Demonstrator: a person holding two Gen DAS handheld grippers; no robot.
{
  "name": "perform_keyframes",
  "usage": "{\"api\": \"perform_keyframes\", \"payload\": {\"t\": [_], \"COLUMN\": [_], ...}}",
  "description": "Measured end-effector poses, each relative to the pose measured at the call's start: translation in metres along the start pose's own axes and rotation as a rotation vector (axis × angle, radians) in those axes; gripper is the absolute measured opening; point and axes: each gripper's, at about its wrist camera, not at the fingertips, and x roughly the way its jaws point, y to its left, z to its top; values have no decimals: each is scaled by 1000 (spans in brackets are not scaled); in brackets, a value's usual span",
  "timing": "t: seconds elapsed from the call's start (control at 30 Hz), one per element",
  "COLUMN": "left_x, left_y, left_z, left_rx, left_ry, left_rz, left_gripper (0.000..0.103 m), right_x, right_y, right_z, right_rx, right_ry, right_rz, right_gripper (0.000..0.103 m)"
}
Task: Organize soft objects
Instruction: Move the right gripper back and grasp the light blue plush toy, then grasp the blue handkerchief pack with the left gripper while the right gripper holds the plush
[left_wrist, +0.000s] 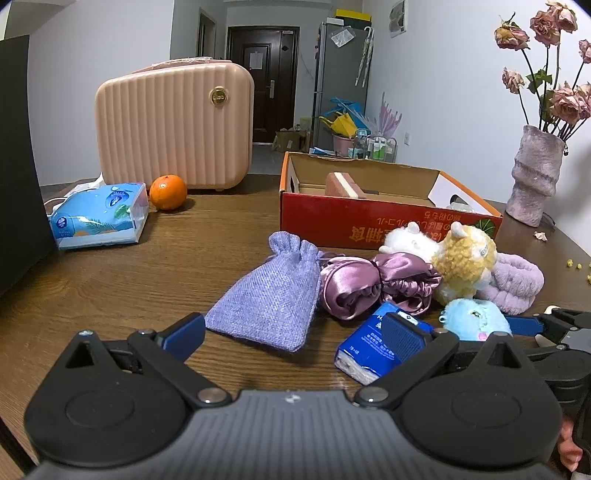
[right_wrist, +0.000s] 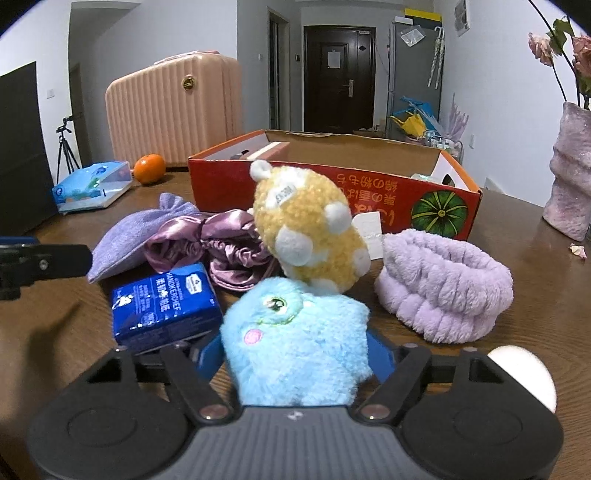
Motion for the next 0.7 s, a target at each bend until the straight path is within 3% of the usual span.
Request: {"api": "perform_keyframes", "payload": {"t": [0.23, 0.7], "left_x": [1, -5], "left_y": [-1, -7], "left_z": [0, 0], "left_rx": [0, 18], "left_ry": [2, -30], "left_rz": [0, -24], "left_gripper": [103, 103], "right_x": [-10, -42], "right_y": [3, -7], "right_z": [-2, -6], "right_rx": [-9, 31], "right_ry": [-39, -123], "right_rz": [-6, -34], "right_gripper": [70, 69]}}
